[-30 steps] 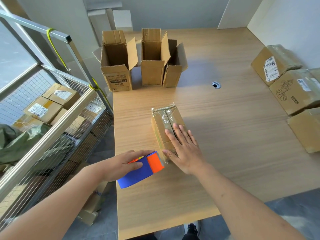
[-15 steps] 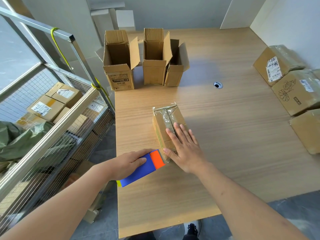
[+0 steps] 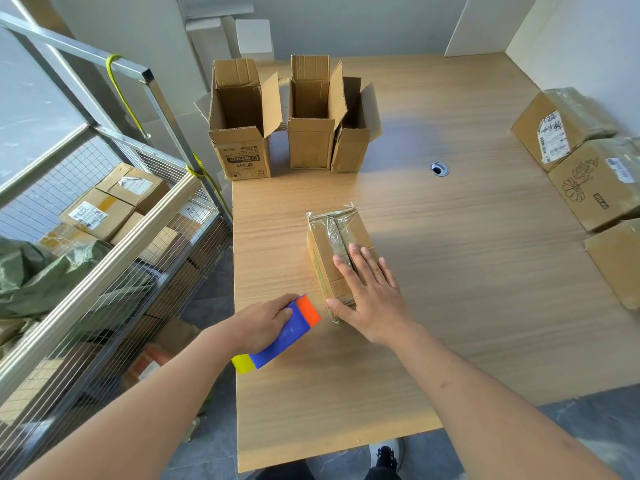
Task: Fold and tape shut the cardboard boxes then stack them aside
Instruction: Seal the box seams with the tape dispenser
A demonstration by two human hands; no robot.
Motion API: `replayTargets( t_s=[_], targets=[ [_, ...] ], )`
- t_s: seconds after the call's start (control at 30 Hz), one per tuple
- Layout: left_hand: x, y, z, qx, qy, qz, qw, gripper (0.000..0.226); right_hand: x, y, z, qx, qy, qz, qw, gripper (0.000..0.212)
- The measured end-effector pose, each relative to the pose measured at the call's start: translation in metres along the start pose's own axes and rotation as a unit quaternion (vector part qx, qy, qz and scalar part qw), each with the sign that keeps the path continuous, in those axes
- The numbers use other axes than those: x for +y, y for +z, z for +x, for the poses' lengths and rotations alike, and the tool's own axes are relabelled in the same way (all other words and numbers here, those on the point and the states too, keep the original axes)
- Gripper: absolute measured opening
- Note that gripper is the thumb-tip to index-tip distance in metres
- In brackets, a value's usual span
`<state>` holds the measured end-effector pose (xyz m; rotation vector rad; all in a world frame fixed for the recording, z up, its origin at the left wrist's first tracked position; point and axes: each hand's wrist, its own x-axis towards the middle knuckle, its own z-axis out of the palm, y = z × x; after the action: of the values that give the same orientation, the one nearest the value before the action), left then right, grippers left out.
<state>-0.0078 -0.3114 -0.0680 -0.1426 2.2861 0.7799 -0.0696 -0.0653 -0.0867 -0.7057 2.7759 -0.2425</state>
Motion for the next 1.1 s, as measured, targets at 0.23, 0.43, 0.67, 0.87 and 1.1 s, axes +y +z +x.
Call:
replayTargets(
  t_s=[0.23, 0.43, 0.67, 0.87, 1.1],
  targets=[
    [0.010, 0.036, 0.002, 0.148, -0.011, 0.093, 0.985, 0.067, -0.016, 0.007, -0.004, 0.115, 0.027, 0.005, 0.993, 0.083],
    [0.004, 0.066, 0.012, 0.205, -0.019, 0.114, 0.972, 0.075, -0.013, 0.028, 0.001, 0.225, 0.006, -0.046, 0.973, 0.082],
    [0.008, 0.064, 0.001, 0.243, -0.016, 0.112, 0.963, 0.067, -0.012, 0.023, 0.000, 0.172, 0.010, -0.053, 0.984, 0.113],
    [0.025, 0.049, -0.005, 0.320, 0.046, 0.082, 0.943, 0.052, 0.000, -0.018, -0.006, -0.002, -0.028, -0.069, 0.997, 0.144],
    [0.059, 0.051, 0.008, 0.362, 0.223, 0.124, 0.897, 0.059, 0.016, -0.052, -0.005, -0.079, -0.094, -0.070, 0.990, 0.128]
  ],
)
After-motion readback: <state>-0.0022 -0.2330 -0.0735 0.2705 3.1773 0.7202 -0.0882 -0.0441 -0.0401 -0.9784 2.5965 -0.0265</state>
